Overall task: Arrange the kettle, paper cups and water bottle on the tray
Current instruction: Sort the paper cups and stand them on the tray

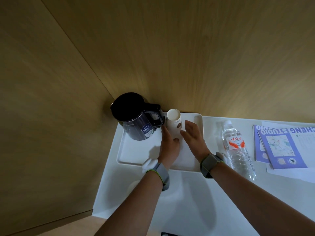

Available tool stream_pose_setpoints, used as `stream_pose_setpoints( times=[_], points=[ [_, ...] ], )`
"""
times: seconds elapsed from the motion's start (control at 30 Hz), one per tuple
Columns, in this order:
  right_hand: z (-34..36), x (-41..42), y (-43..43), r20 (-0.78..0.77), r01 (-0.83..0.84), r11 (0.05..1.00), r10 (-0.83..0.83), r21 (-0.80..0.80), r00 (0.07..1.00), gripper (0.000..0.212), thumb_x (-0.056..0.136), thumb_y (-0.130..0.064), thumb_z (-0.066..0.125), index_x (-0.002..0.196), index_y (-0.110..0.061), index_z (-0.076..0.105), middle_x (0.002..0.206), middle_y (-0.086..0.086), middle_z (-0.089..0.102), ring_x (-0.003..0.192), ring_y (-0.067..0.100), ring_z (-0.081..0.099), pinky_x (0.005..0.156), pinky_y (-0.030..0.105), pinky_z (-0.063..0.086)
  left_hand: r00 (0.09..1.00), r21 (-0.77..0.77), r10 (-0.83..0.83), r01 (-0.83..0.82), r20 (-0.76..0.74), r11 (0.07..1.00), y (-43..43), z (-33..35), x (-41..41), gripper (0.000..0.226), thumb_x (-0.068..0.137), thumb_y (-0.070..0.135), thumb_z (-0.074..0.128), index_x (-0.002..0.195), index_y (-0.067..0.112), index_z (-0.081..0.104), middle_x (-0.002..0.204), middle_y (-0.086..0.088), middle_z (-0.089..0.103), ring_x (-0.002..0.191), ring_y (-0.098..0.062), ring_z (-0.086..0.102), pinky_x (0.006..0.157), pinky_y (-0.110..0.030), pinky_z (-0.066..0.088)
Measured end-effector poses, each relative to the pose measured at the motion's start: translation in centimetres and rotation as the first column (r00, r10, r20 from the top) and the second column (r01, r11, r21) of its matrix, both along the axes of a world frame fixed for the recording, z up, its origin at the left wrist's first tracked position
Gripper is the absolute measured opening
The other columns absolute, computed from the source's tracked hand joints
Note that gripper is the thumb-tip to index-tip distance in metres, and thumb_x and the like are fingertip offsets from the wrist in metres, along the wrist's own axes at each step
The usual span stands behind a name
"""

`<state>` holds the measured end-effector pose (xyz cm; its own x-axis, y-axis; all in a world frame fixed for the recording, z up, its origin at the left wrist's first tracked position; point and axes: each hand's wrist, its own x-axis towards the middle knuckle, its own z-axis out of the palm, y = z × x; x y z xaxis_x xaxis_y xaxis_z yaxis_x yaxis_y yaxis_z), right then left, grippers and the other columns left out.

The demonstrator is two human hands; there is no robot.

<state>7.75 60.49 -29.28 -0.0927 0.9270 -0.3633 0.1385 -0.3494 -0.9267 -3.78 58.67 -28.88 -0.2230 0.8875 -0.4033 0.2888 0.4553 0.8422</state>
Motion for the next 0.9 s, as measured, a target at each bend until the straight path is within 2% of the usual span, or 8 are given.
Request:
stream_pose_setpoints(
  times=[0.07, 0.17, 0.27, 0.33, 0.53, 0.67, 0.77, 0.9],
  points=[
    [0.6, 0.3, -0.9, -0.022, 0.006, 1.000, -0.006, -0.004, 1.000, 0.054, 0.105, -0.020, 0.059, 0.154, -0.020, 0.040, 0.160, 0.003, 0.044, 0.151, 0.017, 0.037, 0.116, 0.030, 0.034, 1.000, -0.048, -0.011, 0.010, -0.021, 0.999, -0.7, 1.2, 0.1, 0.081, 0.098, 0.002, 0.046, 0.166, 0.024, 0.007, 0.164, -0.012, 0.040, 0.146, -0.035, 0.044, 0.117, -0.043, 0.040],
    [1.4, 0.7, -2.5, -0.083, 0.029, 0.999, -0.030, -0.020, 0.996, 0.049, 0.103, -0.024, 0.063, 0.149, -0.026, 0.047, 0.156, 0.003, 0.049, 0.149, 0.018, 0.042, 0.123, 0.041, 0.035, 0.997, -0.087, -0.059, 0.055, -0.044, 0.995, -1.5, 2.7, 0.2, 0.075, 0.098, 0.004, 0.044, 0.165, 0.024, 0.016, 0.161, -0.011, 0.044, 0.141, -0.036, 0.048, 0.111, -0.036, 0.041],
    [1.6, 1.2, -4.2, -0.135, 0.091, 0.996, -0.092, -0.014, 0.987, 0.056, 0.083, -0.052, 0.070, 0.136, -0.036, 0.058, 0.141, -0.002, 0.062, 0.137, 0.016, 0.056, 0.120, 0.050, 0.042, 0.995, -0.056, -0.081, 0.078, -0.058, 0.995, -2.5, 4.6, -0.3, 0.071, 0.094, 0.004, 0.041, 0.160, 0.027, 0.030, 0.155, -0.007, 0.052, 0.135, -0.034, 0.052, 0.107, -0.037, 0.043],
    [1.5, 1.3, -5.3, -0.129, 0.098, 0.995, -0.099, -0.011, 0.987, 0.066, 0.076, -0.060, 0.068, 0.136, -0.032, 0.060, 0.137, -0.001, 0.065, 0.132, 0.018, 0.060, 0.118, 0.050, 0.044, 0.996, -0.020, -0.077, 0.076, -0.042, 0.997, -3.1, 5.7, -0.6, 0.070, 0.092, 0.003, 0.039, 0.157, 0.030, 0.036, 0.153, 0.000, 0.054, 0.135, -0.029, 0.053, 0.110, -0.037, 0.043],
    [2.1, 1.2, -9.0, -0.245, 0.073, 0.989, -0.102, -0.127, 0.964, 0.032, 0.105, -0.011, 0.055, 0.137, -0.010, 0.059, 0.138, 0.010, 0.064, 0.137, 0.027, 0.057, 0.121, 0.047, 0.041, 0.999, 0.067, -0.049, 0.048, 0.021, 0.997, -5.2, 9.3, -3.1, 0.055, 0.100, 0.001, 0.041, 0.151, 0.020, 0.049, 0.144, 0.008, 0.057, 0.141, -0.010, 0.049, 0.103, -0.015, 0.034],
    [1.9, 0.5, -11.9, -0.294, -0.008, 0.971, -0.064, -0.239, 0.954, 0.029, 0.108, -0.013, 0.050, 0.135, -0.009, 0.060, 0.141, 0.010, 0.064, 0.131, 0.024, 0.062, 0.118, 0.046, 0.044, 0.998, 0.173, -0.049, 0.040, 0.045, 0.984, -8.0, 9.5, -7.0, 0.039, 0.103, 0.004, 0.050, 0.134, 0.022, 0.065, 0.134, 0.008, 0.070, 0.129, -0.004, 0.062, 0.116, -0.028, 0.045],
    [1.3, -0.2, -13.4, -0.237, -0.075, 0.955, 0.005, -0.287, 0.971, 0.024, 0.109, -0.021, 0.049, 0.126, -0.015, 0.064, 0.136, 0.009, 0.067, 0.122, 0.019, 0.067, 0.108, 0.047, 0.054, 0.999, 0.150, -0.003, -0.002, 0.035, 0.989, -9.3, 9.2, -9.5, 0.029, 0.102, 0.010, 0.057, 0.118, 0.029, 0.073, 0.119, 0.011, 0.078, 0.118, -0.003, 0.069, 0.112, -0.038, 0.051],
    [1.7, -0.9, -14.9, -0.184, -0.140, 0.914, 0.073, -0.380, 0.980, 0.025, 0.108, -0.027, 0.051, 0.125, -0.015, 0.067, 0.125, 0.007, 0.073, 0.111, 0.019, 0.073, 0.094, 0.045, 0.062, 0.970, 0.115, 0.114, -0.091, -0.215, 0.989, -11.3, 8.9, -12.4, 0.020, 0.097, 0.026, 0.060, 0.096, 0.041, 0.074, 0.104, 0.020, 0.078, 0.109, -0.005, 0.070, 0.101, -0.033, 0.053]
  ],
)
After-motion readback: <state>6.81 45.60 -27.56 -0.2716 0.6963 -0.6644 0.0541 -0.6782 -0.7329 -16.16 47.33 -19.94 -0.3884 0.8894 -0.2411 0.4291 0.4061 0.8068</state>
